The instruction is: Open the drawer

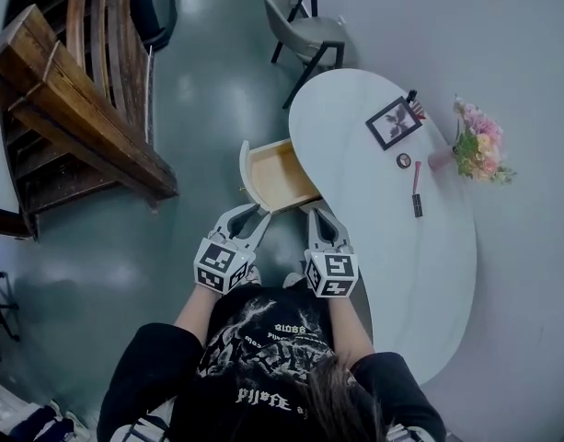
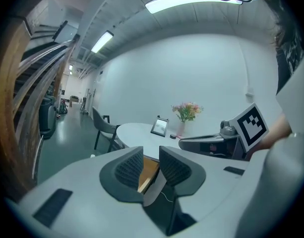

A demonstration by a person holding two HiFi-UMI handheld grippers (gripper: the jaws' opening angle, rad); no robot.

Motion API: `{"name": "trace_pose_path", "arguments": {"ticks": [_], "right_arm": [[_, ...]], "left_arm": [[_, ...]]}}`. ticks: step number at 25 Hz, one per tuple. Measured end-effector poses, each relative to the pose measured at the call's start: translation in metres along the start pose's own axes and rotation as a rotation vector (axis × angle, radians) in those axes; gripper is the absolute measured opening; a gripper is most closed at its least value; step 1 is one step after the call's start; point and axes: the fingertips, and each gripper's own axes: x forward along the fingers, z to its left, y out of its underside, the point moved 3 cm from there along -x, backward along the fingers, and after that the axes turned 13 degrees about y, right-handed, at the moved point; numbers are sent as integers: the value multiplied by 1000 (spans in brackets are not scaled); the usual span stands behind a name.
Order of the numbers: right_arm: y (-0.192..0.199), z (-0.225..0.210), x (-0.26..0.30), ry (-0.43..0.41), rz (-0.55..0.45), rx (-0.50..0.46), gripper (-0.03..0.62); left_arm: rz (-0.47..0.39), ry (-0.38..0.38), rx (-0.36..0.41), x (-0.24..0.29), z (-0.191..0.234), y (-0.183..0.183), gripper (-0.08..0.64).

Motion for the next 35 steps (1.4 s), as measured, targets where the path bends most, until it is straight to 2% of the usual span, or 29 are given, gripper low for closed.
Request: {"name": "trace_pose_path", "arguments": {"ticks": [3,5,9,14,20,25,35], "right_arm": [[3,0,-4,1,-6,-4,26],[3,1,-7,-5,-13,1,26],[2,2,-12,-2,-22,-6,26],[2,3,-14,16,-27,-14,26],[4,6,-20,23,-28,-8,26],[10,8,-24,31,-17,-11,26],[18,15,-30,44,-16,-20,26]], "left_arm": [[6,15,17,0,-8,3,82],[10,53,15,1,-15,4,38],[23,106,27,3,-31,7,26],[40,83,52,0,-34,10,26],[-8,88,-12,-8,-33,7,26],[-4,80,7,-13,-35,8,26],[-3,50,-8,-23,-30,21,26]]}}
